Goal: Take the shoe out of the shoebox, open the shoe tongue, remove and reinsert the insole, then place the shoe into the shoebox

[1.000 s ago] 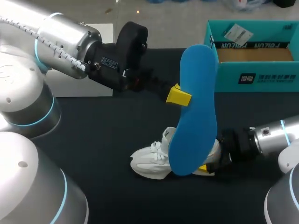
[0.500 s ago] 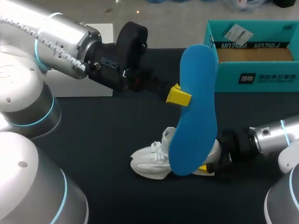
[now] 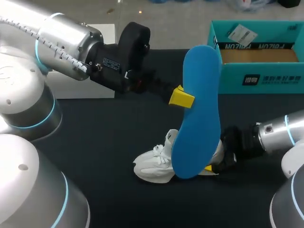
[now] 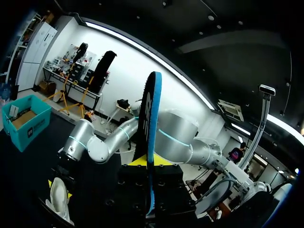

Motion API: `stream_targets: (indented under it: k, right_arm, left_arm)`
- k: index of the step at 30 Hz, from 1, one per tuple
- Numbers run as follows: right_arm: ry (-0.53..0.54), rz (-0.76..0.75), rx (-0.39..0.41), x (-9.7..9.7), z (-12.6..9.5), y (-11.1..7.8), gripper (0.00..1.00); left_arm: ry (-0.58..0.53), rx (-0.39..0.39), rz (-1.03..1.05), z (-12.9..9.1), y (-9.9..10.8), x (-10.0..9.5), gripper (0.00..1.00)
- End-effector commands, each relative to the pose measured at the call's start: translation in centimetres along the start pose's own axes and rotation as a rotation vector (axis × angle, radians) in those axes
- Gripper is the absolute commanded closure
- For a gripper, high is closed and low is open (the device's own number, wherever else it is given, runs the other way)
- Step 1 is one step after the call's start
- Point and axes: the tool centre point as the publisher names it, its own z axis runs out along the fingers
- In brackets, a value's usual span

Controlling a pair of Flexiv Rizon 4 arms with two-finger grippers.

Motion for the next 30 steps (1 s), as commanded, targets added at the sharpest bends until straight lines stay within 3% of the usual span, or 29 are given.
stream_targets:
  k: [1, 5, 11, 20, 26, 30]
  right_arm:
    - [0.007, -0.019, 0.098, 0.0, -1.9, 0.8, 0.0]
    - [0.012, -0.059, 0.207, -0.7, -3.2, 1.0, 0.0]
    - [0.007, -0.107, 0.437, -1.1, -5.5, 1.8, 0.0]
    - [-0.052, -0.063, 0.605, -1.2, -6.1, 2.7, 0.0]
    - [-0.114, -0.085, 0.776, -0.9, -5.9, 3.3, 0.0]
    - [-0.131, -0.087, 0.791, -0.9, -5.9, 3.3, 0.0]
  left_arm:
    - [0.0, 0.001, 0.001, 0.1, 0.1, 0.0, 1.0]
    - [0.0, 0.001, 0.001, 0.1, 0.1, 0.0, 1.0]
    - [0.0, 0.001, 0.001, 0.1, 0.1, 0.0, 1.0]
    - [0.0, 0.001, 0.001, 0.1, 0.1, 0.0, 1.0]
    - [0.0, 0.001, 0.001, 0.1, 0.1, 0.0, 1.0]
    - [0.0, 0.001, 0.001, 0.1, 0.1, 0.0, 1.0]
